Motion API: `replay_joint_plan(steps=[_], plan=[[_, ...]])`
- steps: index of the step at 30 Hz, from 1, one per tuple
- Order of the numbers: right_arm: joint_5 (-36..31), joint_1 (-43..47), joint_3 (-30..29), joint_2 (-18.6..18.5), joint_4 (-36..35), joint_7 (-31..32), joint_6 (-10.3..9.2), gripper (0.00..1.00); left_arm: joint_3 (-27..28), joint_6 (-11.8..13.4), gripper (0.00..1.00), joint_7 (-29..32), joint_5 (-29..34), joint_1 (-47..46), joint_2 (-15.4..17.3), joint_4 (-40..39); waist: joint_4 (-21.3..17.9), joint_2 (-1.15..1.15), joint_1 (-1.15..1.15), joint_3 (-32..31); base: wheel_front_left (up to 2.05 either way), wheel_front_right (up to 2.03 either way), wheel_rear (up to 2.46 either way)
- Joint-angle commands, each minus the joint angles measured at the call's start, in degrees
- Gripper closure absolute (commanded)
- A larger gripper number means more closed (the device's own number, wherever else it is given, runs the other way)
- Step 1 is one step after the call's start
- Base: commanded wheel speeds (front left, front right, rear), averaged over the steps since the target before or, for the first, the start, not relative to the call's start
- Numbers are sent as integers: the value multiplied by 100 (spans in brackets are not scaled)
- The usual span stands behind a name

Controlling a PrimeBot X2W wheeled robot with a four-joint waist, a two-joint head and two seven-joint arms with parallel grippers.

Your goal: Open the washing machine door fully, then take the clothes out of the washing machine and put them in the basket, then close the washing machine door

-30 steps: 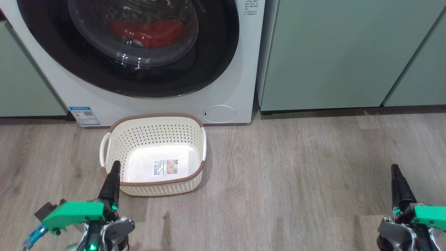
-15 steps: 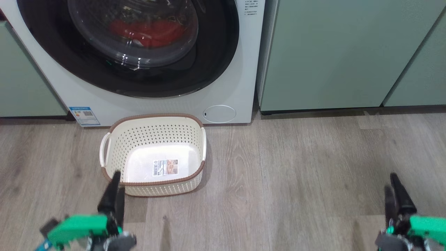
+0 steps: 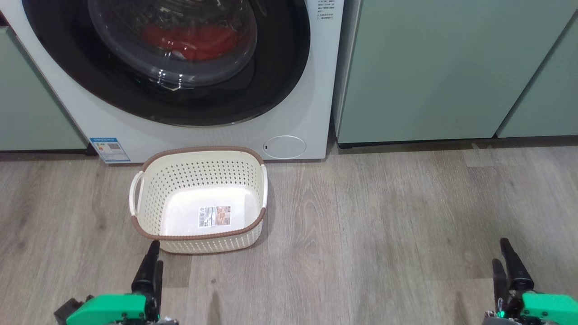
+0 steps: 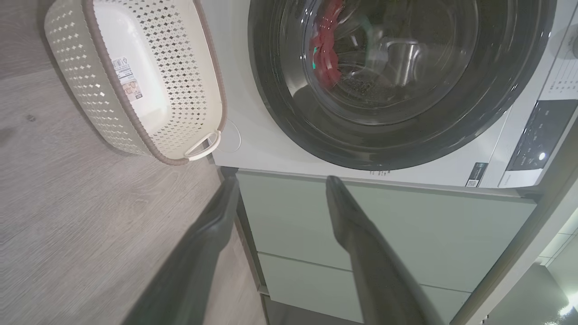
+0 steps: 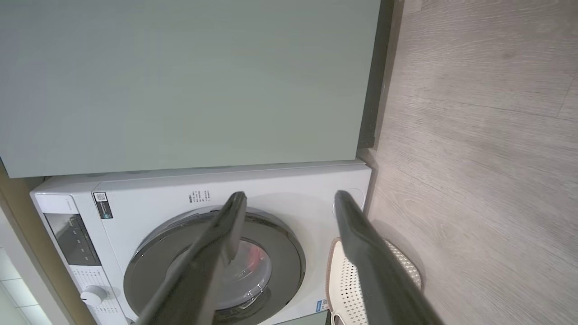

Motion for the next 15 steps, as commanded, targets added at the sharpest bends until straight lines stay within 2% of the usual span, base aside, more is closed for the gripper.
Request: replay_joint_plan(steps=[1,6,15], plan=[[-132,-233,16,-27,-231,-69,0,0,32,-3,0,-63,168,-285,34,-220,2,0,0,1,0,0,0],[-477,-252,37,-29,-326,-154,-1,0,40,6,0,-148,621,-312,36,-302,8,0,0,4,0,0,0],[-1344,-275,128,-33,-569,-305,-1,0,-61,165,0,-299,1366,-334,41,-477,20,0,0,3,0,0,0]])
